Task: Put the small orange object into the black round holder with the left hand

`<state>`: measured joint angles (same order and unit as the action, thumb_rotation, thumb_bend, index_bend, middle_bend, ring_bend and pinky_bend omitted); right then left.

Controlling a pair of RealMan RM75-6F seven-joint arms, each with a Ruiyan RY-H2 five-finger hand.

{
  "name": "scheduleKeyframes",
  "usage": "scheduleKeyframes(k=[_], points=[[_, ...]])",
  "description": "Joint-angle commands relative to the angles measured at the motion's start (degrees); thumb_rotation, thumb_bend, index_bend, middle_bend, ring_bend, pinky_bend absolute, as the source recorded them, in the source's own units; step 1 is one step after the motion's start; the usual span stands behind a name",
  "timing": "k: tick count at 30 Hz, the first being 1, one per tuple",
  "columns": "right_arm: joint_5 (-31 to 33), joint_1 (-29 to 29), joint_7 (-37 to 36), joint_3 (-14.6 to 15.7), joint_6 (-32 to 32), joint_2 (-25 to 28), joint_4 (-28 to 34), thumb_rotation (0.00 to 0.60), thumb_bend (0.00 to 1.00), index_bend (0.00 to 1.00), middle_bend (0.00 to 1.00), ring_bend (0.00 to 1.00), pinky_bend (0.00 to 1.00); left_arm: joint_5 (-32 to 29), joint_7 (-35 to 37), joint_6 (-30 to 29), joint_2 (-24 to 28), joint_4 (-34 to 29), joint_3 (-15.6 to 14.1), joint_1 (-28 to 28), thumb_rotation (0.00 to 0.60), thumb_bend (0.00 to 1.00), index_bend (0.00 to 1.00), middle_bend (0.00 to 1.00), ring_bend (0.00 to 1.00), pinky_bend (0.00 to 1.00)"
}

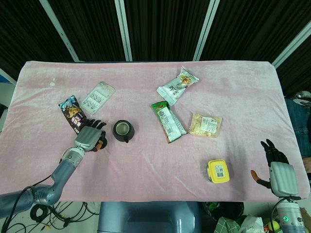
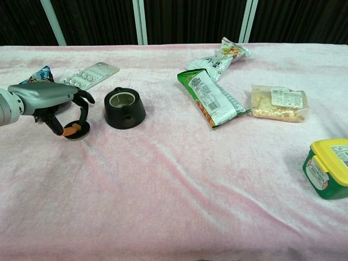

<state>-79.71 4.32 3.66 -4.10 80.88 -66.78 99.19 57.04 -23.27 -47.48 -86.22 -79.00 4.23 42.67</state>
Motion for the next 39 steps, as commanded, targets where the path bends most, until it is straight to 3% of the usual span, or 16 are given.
scheduleKeyframes(k=[1, 28, 39], points=[[-0.04, 0.05, 0.01, 0.02, -0.06, -0.03, 0.03, 0.6, 0.2, 0.05, 0.03, 0.14, 0.16, -0.05, 0.21, 0.0, -0.02, 0.15, -0.1, -0.12, 0.6, 0.43, 0.55, 0.12, 0.0, 0.0], [-0.58, 0.3, -0.24, 0.27, -0.41, 0.18, -0.18, 0.6, 0.2, 0.05, 0.03, 0.14, 0.16, 1.48, 0.14, -1.38, 0.58, -0.19, -0.65, -0.65, 0.6, 0.43, 0.56, 0.11, 0.0, 0.0], [-0.27, 0.12, -0.98, 0.17, -0.27, 0.44, -0.07, 0.6, 0.2, 0.05, 0.03, 0.14, 0.16, 3.01, 1.91, -4.31, 2.69, -2.96, 0.62, -1.56, 0.6, 0.46, 0.57, 0.12, 0.0, 0.0]])
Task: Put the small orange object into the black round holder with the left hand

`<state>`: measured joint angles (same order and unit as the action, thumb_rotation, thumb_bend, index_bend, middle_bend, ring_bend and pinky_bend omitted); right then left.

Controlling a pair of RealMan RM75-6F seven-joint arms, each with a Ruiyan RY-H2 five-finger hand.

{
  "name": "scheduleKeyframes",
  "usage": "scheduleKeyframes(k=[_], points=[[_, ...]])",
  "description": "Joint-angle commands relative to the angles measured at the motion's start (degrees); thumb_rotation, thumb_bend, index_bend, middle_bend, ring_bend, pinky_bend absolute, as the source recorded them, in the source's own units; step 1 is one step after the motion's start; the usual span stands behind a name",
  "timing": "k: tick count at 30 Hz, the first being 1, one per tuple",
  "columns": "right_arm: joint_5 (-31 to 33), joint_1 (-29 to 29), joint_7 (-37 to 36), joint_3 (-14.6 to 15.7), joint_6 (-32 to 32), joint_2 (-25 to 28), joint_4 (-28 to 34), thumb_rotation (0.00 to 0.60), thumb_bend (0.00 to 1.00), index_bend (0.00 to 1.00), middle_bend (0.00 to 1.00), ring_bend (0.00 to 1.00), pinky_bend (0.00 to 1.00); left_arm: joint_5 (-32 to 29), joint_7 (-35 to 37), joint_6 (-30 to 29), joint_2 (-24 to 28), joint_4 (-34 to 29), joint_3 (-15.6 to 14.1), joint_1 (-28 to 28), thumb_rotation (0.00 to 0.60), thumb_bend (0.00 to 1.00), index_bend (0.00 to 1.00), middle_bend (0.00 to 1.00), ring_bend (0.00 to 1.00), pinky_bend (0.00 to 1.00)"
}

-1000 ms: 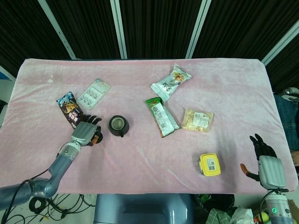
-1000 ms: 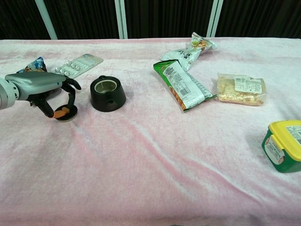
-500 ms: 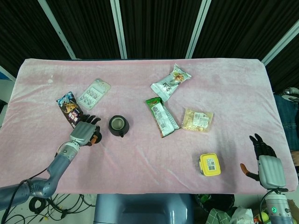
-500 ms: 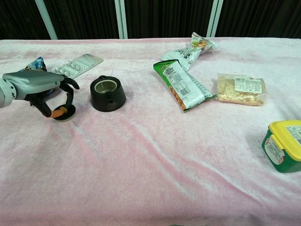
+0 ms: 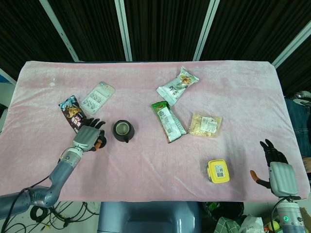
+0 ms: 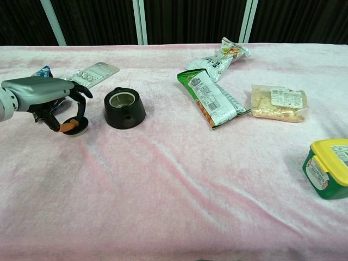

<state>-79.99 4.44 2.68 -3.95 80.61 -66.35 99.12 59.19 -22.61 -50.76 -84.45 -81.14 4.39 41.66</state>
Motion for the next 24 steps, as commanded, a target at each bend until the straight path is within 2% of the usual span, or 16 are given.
scheduleKeyframes(k=[1, 10, 13, 18, 24], points=[[-0.05, 0.01, 0.07, 0.07, -0.05, 0.03, 0.0, 0.6, 0.2, 0.05, 0.03, 0.14, 0.16, 2.01, 2.96, -1.89, 1.64, -1.4, 0.92, -0.97, 0.6, 0.47, 0.57, 0.12, 0.0, 0.0], [-0.39, 0.04, 0.53, 0.21, 0.04, -0.14, 0.0, 0.6, 0.2, 0.05, 0.03, 0.14, 0.16, 14.57, 21.25, -6.74, 3.85, -1.34, 3.45, -2.25, 0.6, 0.47, 0.57, 0.12, 0.0, 0.0], [-0.01, 0.0, 0.5, 0.12, -0.02, -0.12, 0.02, 0.6, 0.2, 0.05, 0.03, 0.14, 0.16, 15.75, 25.75, -4.32, 3.07, 1.43, 5.23, 0.14, 0.6, 0.47, 0.57, 0.12, 0.0, 0.0], [0.15, -0.04, 0.73, 0.07, 0.07, -0.11, 0.08, 0.6, 0.2, 0.05, 0.03, 0.14, 0.16, 15.74, 27.89, -0.69, 1.76, 3.77, 6.95, 3.35, 0.6, 0.47, 0.57, 0.12, 0.0, 0.0], [0.57, 0.0, 0.87, -0.1, -0.02, -0.1, 0.06, 0.6, 0.2, 0.05, 0.03, 0.14, 0.16, 14.17, 24.37, 1.81, -0.81, 6.18, 8.41, 6.68, 0.6, 0.47, 0.58, 0.12, 0.0, 0.0]])
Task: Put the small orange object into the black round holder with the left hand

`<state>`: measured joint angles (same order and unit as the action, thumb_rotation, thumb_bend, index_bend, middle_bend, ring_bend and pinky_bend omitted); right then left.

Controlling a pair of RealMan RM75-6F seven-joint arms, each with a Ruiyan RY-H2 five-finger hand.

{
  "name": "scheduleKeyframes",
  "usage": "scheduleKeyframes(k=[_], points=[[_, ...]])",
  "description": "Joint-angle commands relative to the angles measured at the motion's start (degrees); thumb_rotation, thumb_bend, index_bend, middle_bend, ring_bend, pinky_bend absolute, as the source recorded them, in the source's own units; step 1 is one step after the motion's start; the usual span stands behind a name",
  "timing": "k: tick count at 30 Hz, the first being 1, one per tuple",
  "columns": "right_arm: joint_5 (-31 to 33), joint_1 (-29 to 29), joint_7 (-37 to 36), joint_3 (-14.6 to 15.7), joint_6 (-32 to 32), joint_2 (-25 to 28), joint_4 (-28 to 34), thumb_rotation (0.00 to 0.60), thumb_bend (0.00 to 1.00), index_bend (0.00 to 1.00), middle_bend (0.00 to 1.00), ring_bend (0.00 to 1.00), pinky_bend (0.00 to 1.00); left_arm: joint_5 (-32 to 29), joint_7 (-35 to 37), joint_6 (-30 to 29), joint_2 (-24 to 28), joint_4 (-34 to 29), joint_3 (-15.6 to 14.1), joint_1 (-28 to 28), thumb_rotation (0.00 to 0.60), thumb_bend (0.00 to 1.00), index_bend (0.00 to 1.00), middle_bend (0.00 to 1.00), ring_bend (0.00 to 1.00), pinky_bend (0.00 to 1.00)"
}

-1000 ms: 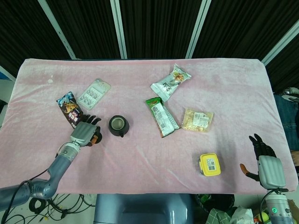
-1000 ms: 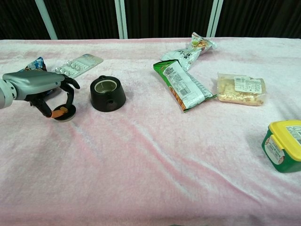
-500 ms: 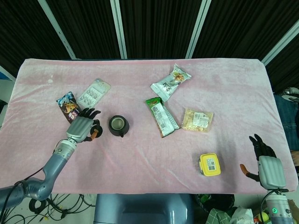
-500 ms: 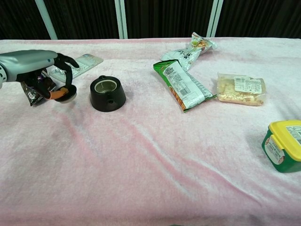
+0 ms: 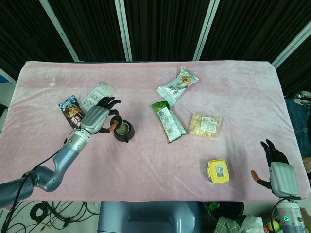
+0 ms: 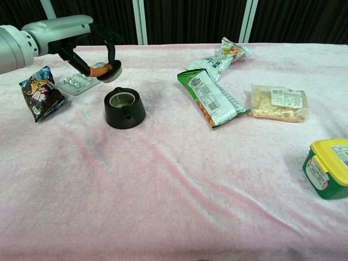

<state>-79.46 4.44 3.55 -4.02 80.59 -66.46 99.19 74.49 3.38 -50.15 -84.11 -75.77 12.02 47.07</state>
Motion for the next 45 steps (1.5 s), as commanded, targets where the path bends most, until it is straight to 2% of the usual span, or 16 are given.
scheduleKeyframes(k=[1, 8, 14, 33, 41, 45], points=[[0.06, 0.0, -0.01, -0.04, 0.02, 0.0, -0.01, 0.6, 0.2, 0.05, 0.03, 0.14, 0.16, -1.82, -2.34, 1.66, -1.44, 0.92, 0.92, 1.6, 0.6, 0.47, 0.58, 0.12, 0.0, 0.0], [0.05, -0.03, -0.08, -0.02, 0.05, 0.05, 0.01, 0.6, 0.2, 0.05, 0.03, 0.14, 0.16, -6.47, -6.62, 3.96, -2.81, 1.51, 0.58, 2.3, 0.6, 0.47, 0.58, 0.12, 0.0, 0.0], [0.08, -0.05, -0.21, 0.0, -0.02, 0.13, 0.13, 0.6, 0.2, 0.05, 0.03, 0.14, 0.16, -8.11, -7.62, 5.63, -3.63, 2.77, 0.09, 2.82, 0.6, 0.47, 0.58, 0.12, 0.0, 0.0], [0.28, -0.1, -0.37, -0.12, 0.07, 0.15, 0.09, 0.6, 0.2, 0.05, 0.03, 0.14, 0.16, -9.0, -8.06, 7.11, -6.92, 6.23, -0.57, 4.06, 0.6, 0.47, 0.58, 0.12, 0.0, 0.0], [0.3, -0.1, -0.53, -0.1, -0.01, 0.23, 0.14, 0.6, 0.2, 0.05, 0.03, 0.14, 0.16, -10.46, -10.88, 7.39, -7.81, 7.35, -1.02, 4.47, 0.6, 0.47, 0.58, 0.12, 0.0, 0.0], [0.17, -0.09, -0.53, -0.12, 0.06, 0.22, 0.1, 0.6, 0.2, 0.05, 0.03, 0.14, 0.16, -11.62, -11.92, 7.51, -7.89, 7.39, -0.97, 4.48, 0.6, 0.47, 0.54, 0.12, 0.0, 0.0]])
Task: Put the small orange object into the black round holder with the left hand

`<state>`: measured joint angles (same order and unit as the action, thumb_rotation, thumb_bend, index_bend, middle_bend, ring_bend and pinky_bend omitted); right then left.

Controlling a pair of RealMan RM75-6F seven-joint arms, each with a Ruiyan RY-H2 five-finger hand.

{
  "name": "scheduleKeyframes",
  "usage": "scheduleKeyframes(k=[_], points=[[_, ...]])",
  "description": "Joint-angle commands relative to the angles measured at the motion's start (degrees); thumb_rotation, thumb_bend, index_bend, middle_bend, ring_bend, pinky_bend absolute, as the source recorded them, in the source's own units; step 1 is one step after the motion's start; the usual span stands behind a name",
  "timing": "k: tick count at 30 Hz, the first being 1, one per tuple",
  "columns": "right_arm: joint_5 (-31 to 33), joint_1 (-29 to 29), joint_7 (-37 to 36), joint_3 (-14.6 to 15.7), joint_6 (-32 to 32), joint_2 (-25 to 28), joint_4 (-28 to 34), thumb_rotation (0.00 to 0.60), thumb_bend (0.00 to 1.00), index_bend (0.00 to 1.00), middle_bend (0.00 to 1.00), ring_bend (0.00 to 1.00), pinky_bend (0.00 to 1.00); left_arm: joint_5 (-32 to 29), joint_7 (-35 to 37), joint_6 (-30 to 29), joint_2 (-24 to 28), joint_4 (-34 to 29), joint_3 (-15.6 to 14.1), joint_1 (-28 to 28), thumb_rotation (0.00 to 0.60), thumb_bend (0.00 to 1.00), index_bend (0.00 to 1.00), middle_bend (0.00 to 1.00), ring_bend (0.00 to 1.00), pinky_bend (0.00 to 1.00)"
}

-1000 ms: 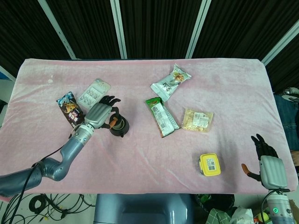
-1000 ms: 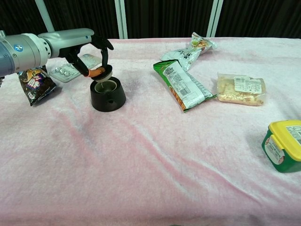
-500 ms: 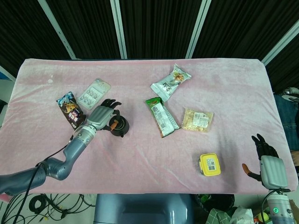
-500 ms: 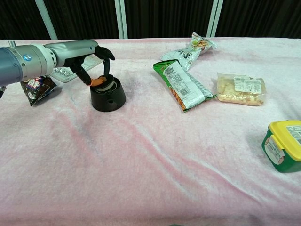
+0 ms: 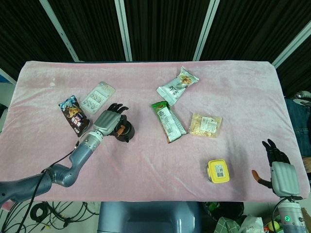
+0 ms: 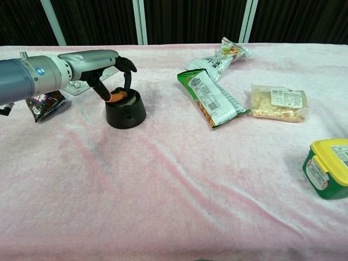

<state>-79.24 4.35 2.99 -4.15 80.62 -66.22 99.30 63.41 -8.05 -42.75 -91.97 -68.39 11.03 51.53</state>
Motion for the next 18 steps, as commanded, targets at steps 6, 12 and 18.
scheduleKeyframes(k=[6, 12, 18], points=[[0.02, -0.02, 0.11, 0.02, 0.03, -0.05, -0.01, 0.6, 0.2, 0.05, 0.03, 0.14, 0.16, -1.66, -1.96, 0.09, 0.18, -0.69, -0.21, -0.06, 0.6, 0.43, 0.5, 0.12, 0.0, 0.0], [0.0, -0.02, 0.12, 0.05, -0.01, -0.02, 0.07, 0.6, 0.2, 0.05, 0.03, 0.14, 0.16, -2.81, -4.09, -0.15, -0.01, -0.99, -0.4, 0.16, 0.6, 0.44, 0.54, 0.12, 0.0, 0.0], [0.06, -0.05, 0.03, -0.02, 0.07, -0.02, 0.04, 0.6, 0.2, 0.05, 0.03, 0.14, 0.16, -3.55, -5.1, -0.25, -0.38, -0.81, -0.31, 0.42, 0.6, 0.44, 0.37, 0.11, 0.0, 0.0]])
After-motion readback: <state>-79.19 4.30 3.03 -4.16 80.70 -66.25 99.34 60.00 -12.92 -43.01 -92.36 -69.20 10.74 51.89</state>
